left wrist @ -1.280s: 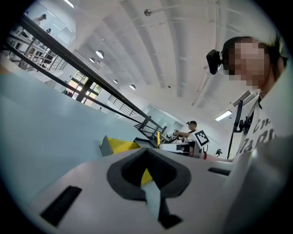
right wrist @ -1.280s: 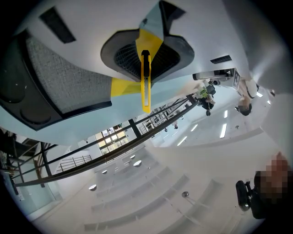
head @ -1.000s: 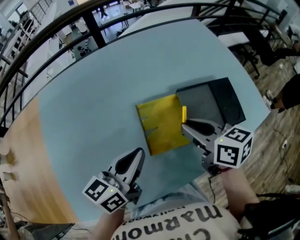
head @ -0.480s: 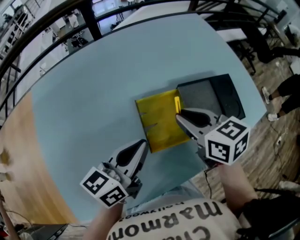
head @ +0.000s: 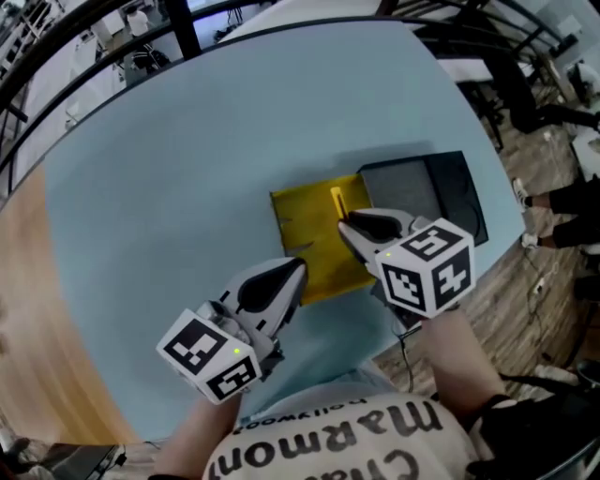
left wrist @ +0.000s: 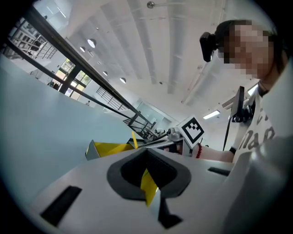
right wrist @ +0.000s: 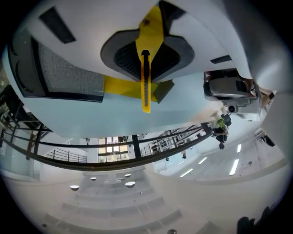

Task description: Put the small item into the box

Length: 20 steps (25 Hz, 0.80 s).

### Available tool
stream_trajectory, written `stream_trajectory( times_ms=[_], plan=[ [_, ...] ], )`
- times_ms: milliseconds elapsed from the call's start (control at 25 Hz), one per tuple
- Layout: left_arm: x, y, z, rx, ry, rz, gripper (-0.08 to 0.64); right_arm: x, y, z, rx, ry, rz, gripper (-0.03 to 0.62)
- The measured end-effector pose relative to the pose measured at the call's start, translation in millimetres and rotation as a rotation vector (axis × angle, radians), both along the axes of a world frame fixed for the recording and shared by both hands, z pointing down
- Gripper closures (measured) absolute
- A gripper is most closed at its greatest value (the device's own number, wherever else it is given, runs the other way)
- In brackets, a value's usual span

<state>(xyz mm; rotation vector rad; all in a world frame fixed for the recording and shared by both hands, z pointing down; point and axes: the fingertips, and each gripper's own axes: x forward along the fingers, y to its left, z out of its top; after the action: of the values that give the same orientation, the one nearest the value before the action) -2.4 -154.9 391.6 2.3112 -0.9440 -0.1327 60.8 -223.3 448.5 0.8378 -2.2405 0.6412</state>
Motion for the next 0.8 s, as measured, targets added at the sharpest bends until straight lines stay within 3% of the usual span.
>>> stream_trajectory(
  times_ms=[200, 560, 800],
  plan=[
    [9.0, -8.5, -3.8, 0.064, -0.030, 0.018, 0.558, -8.7, -5.1, 15.5, -0.090, 0.030, 0.022, 0.508],
    [11.1, -14.4, 7.9, 0.036, 0.026, -0.016, 0.558, -22.5, -2.9, 47.7, -0.171, 0.093, 0.035, 0.508],
    [-2.0, -10.4, 10.4, 0.020, 0.013, -0.052, 0.558, -28.3, -2.2, 58.3, -0.198, 0.151, 0.059, 0.508]
  ],
)
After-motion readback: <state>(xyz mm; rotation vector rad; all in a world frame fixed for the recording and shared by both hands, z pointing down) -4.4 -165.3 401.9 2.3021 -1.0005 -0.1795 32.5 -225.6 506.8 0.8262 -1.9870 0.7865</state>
